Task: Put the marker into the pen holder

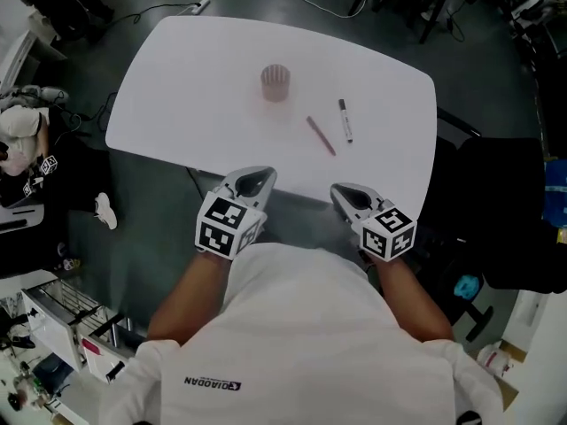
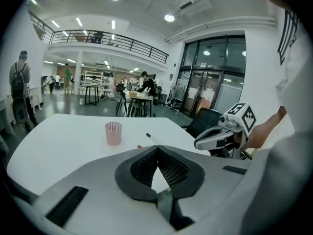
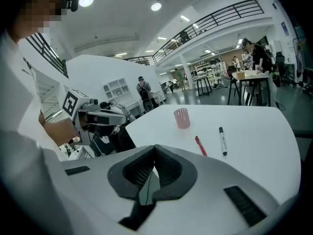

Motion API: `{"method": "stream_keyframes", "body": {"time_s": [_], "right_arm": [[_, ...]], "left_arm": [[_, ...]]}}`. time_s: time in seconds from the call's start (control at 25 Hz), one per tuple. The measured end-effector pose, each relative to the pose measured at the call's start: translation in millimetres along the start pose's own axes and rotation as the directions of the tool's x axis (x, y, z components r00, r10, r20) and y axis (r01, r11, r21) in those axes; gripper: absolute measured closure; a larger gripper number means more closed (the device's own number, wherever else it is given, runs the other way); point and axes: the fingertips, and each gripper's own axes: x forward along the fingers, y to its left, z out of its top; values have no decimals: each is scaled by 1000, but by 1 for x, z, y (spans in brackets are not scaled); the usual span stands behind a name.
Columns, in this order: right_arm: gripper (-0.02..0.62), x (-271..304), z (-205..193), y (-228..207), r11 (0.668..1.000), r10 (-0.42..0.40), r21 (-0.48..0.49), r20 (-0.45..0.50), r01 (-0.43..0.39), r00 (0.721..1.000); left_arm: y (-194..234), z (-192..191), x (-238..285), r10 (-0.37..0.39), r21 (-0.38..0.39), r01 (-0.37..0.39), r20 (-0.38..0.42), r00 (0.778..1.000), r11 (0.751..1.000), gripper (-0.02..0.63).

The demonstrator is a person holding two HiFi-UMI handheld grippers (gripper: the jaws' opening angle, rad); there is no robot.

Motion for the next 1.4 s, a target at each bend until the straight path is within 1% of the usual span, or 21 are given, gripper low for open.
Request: {"method": "stream_keyframes", "body": {"time_s": [0.2, 0.32, 0.44, 0.6, 0.72, 0.8, 0.96, 1.08, 1.2, 1.4], "right_arm": [[578, 58, 32, 8, 998, -49, 30, 9, 48, 999], [578, 88, 43, 17, 997, -82, -3, -2, 82, 997], [578, 113, 51, 16, 990, -134, -51, -19, 133, 991], [578, 138, 57, 3, 972, -223, -84, -44, 219, 974], [578, 144, 54, -6, 957, -285, -77, -63, 280, 956], [577, 145, 52, -14, 950, -308, -67, -75, 304, 948], [577, 147, 49, -31, 939, -343, -79, -105, 336, 934], [577, 153, 38, -47, 929, -369, -98, -153, 358, 917], [578, 159, 29, -66, 920, -389, -122, -196, 372, 900], [577, 171, 22, -96, 915, -402, -150, -252, 375, 881]], "left_arm": [[58, 12, 1, -62, 51, 65, -47, 997, 997, 580], [89, 14, 0, -91, 75, 95, -62, 994, 993, 580], [114, 15, 0, -123, 90, 129, -75, 990, 988, 580], [143, 5, 3, -166, 123, 181, -124, 978, 976, 580], [158, -7, 6, -186, 122, 207, -164, 969, 971, 580], [161, -10, 8, -198, 114, 219, -169, 966, 969, 580], [162, -10, 10, -209, 100, 226, -159, 965, 969, 580], [165, -12, 11, -208, 88, 223, -153, 966, 971, 580], [170, -14, 12, -195, 78, 208, -149, 969, 975, 580], [179, -14, 15, -160, 56, 170, -149, 976, 984, 580]]}}
